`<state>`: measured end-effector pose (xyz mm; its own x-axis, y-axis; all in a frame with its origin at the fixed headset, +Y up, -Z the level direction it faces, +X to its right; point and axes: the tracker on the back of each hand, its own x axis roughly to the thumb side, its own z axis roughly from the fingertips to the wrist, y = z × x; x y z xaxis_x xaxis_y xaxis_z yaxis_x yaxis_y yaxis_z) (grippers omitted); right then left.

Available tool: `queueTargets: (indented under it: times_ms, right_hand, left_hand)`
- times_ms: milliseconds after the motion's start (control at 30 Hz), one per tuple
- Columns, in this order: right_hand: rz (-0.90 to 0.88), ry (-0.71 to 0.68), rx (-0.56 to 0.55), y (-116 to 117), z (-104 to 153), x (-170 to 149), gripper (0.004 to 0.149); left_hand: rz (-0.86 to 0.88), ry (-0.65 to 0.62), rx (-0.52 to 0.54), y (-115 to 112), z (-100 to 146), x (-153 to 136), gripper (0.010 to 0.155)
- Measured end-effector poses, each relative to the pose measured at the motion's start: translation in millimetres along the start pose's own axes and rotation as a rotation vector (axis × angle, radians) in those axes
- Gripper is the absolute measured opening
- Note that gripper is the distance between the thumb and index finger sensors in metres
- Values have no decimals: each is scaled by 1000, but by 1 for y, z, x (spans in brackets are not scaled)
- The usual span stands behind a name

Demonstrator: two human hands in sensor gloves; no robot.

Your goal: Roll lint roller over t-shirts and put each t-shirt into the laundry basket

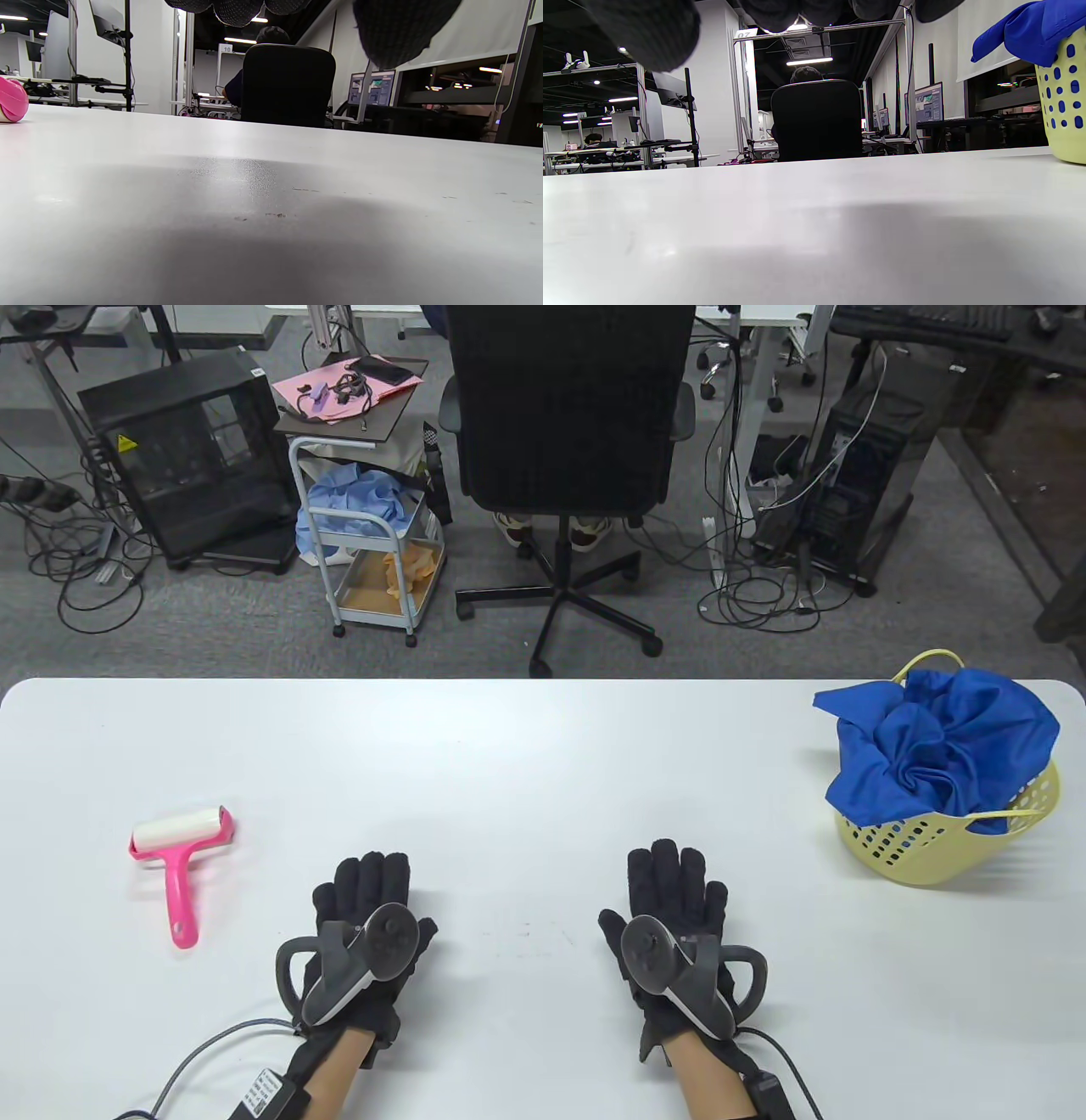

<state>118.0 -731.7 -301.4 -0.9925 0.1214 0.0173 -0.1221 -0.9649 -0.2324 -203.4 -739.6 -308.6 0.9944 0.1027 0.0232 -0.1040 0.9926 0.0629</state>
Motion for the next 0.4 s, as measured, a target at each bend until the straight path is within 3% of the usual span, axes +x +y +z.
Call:
queueTargets:
  times_ms: [400]
  right_hand:
    - [-34,9,8,1,-1,-4,72]
  left_hand:
    - [0,0,-18,-1,0,1,80]
